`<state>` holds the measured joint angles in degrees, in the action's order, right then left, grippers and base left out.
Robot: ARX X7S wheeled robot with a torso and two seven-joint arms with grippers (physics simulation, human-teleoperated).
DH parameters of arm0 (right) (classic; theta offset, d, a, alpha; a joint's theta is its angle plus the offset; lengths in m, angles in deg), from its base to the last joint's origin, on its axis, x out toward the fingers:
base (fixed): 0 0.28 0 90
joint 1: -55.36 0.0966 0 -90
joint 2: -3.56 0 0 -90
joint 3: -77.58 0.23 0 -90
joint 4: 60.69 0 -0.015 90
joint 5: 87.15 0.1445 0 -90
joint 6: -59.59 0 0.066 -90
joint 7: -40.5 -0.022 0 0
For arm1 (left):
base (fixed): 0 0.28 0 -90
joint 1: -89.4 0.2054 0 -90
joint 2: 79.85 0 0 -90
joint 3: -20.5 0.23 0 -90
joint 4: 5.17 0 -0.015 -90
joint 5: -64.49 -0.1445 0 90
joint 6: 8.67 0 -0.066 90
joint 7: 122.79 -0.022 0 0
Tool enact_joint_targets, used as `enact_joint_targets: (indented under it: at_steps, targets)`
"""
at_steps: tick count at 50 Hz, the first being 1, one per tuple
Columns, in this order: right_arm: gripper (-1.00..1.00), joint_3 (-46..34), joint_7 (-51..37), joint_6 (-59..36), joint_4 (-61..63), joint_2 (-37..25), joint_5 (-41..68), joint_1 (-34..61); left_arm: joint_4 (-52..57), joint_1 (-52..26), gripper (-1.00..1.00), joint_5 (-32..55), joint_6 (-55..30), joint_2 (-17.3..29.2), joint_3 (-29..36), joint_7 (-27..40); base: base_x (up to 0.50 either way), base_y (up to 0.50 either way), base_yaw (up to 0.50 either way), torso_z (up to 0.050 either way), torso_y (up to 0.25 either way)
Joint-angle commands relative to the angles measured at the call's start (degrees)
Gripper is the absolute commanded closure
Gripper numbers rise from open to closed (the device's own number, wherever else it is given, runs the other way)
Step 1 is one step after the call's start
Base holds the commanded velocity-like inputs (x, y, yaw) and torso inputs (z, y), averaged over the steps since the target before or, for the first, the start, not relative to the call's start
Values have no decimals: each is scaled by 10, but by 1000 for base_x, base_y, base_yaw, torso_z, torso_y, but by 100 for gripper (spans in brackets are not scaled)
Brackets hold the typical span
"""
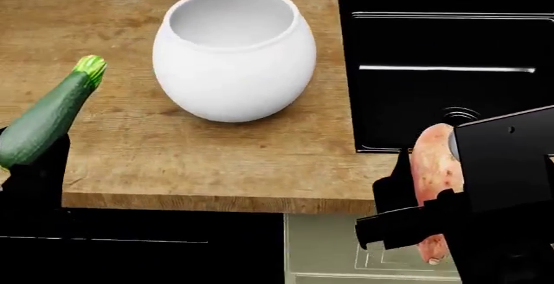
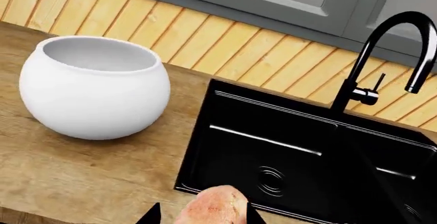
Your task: There is a mixed pile of frozen fruits and vegetables on the counter. Locate all the frozen vegetables and place the items in a bowl on the counter. Take all the frozen fruits and defrost them in a running sink.
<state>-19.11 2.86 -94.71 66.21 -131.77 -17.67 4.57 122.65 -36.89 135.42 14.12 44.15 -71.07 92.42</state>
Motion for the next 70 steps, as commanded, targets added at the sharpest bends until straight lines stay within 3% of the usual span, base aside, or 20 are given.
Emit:
enact_joint_targets:
  at_steps: [1,37,58,59,60,61,62,63,65,67,70]
  targets:
    - [100,3,16,21,-6,-3,-32,-10,-3,3,100,-4,10,4,-3,0,456,337,0,0,0]
    - [100,-7,10,21,-7,-5,-34,-4,-3,17,100,-10,32,12,-5,-6,488,46,0,0,2]
    - [100,-8,1,13,-10,-4,-22,8,-4,25,100,-8,31,22,-5,-7,12,0,0,0,0]
    - [100,-186,-84,41,-86,-108,60,209,-34,-120,100,64,202,166,199,79,0,0,0,0,0]
    - [100,-100,2,-45,-1,-22,-25,124,-37,-34,100,57,258,166,200,58,0,0,0,0,0]
    - [100,-14,87,-131,83,64,-111,38,-39,-15,100,55,257,164,202,60,0,0,0,0,0]
    - [100,72,173,-216,106,150,-197,20,-39,-15,100,55,256,163,203,62,0,0,0,0,0]
    - [100,85,259,-256,100,234,-283,31,-39,-15,100,55,255,163,205,62,0,0,0,0,0]
    - [100,78,431,-256,92,229,-455,48,-42,-19,100,54,252,161,207,64,0,0,0,0,0]
    - [100,67,454,-255,81,225,-577,66,-41,-15,100,53,255,165,204,59,0,0,0,0,0]
    - [100,51,449,-255,68,220,-563,92,-43,-14,100,51,254,163,207,60,0,0,0,0,0]
